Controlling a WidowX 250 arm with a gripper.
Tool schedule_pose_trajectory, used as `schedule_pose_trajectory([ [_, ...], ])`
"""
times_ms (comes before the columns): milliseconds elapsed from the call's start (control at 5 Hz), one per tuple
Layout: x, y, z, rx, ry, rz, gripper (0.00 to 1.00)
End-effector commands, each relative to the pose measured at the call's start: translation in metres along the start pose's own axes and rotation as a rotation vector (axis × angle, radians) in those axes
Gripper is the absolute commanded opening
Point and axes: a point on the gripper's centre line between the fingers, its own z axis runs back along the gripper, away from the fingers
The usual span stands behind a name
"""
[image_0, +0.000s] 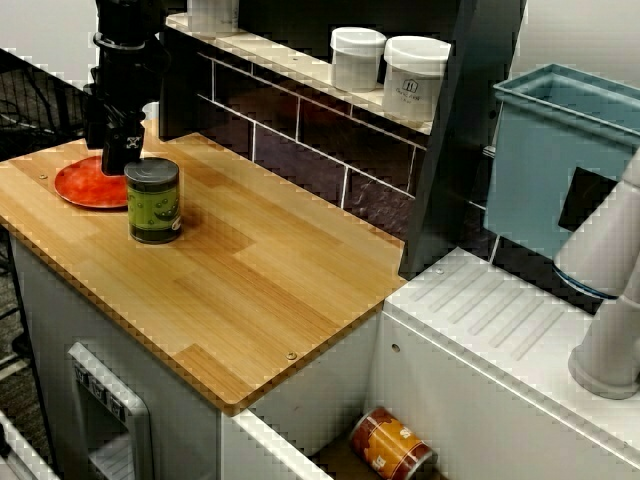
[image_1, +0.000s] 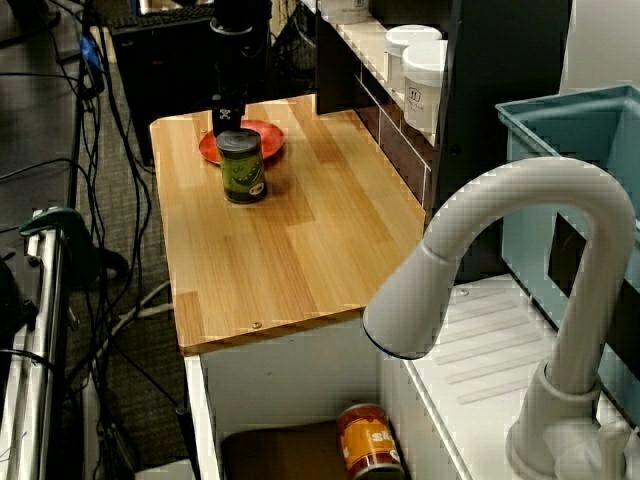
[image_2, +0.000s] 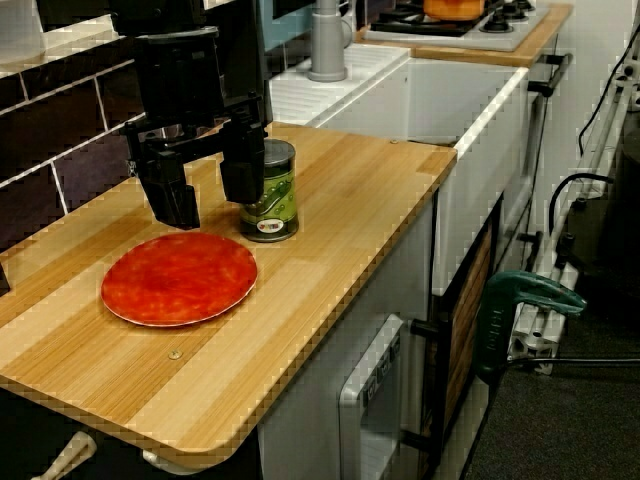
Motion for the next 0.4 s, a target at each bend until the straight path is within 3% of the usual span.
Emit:
schedule_pose_trajectory([
  [0,0.000,-0.037,0.016,0.001,-0.020,-0.032,1.00],
  [200,0.004,-0.048,0.020,-0.017,-0.023,-0.066,1.00],
])
